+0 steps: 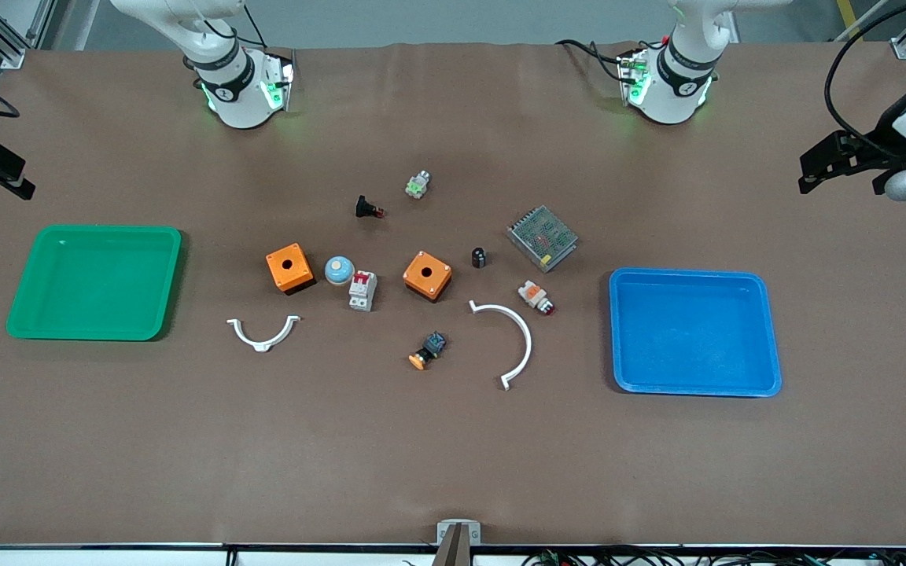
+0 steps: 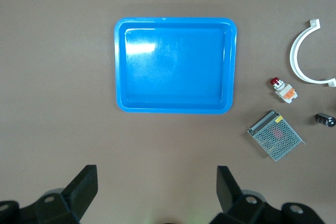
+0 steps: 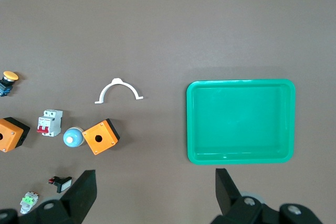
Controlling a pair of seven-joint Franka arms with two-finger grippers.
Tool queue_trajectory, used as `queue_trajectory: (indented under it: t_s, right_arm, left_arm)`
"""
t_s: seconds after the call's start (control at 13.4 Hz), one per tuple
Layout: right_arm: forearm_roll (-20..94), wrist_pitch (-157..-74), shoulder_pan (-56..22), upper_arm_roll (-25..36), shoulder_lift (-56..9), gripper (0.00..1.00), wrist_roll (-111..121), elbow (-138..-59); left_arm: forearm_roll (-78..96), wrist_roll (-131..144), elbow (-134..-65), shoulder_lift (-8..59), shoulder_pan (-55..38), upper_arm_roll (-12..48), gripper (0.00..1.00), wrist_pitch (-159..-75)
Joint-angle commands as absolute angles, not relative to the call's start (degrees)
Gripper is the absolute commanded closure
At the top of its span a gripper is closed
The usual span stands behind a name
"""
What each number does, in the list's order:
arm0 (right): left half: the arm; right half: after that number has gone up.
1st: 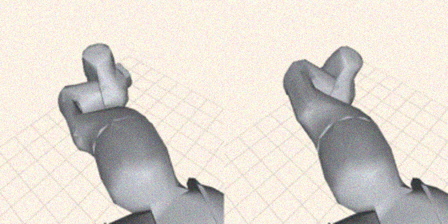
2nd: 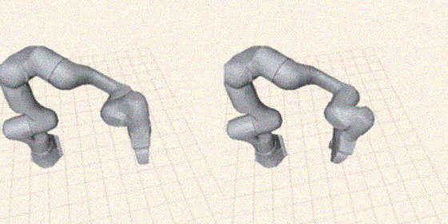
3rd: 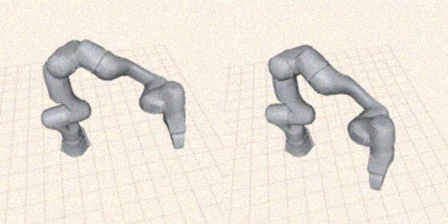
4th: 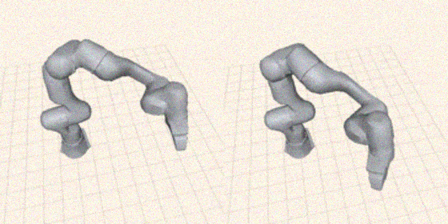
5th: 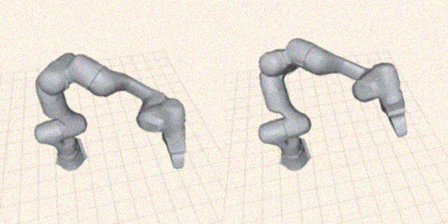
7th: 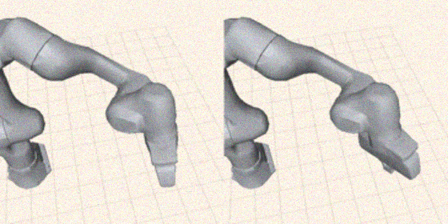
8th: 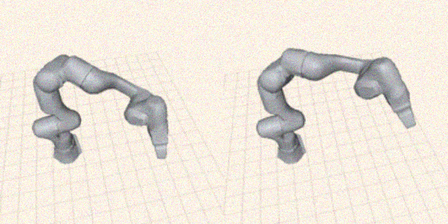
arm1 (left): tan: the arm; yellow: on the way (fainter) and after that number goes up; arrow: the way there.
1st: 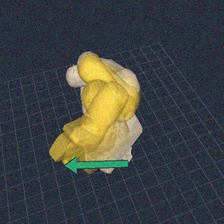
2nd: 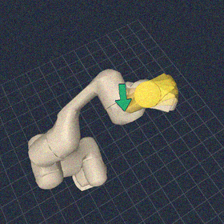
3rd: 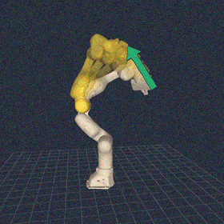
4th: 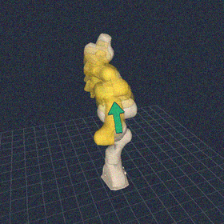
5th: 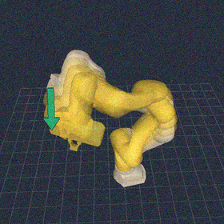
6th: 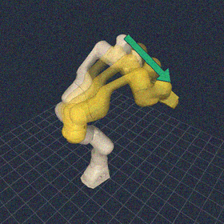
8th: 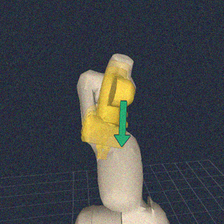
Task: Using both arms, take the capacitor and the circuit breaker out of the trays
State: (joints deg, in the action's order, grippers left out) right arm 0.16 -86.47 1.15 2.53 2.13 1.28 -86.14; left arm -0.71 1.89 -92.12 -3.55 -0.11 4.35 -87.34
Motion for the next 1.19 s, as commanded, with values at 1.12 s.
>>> queue_trajectory:
  t_s: [1.12]
  right_arm:
    - [-0.35, -89.82, 2.37, 1.58, 0.44, 0.0, 1.14, -84.55]
  left_arm:
    - [-0.79, 1.49, -90.26, -2.81, -0.18, 5.71, 0.0, -86.84]
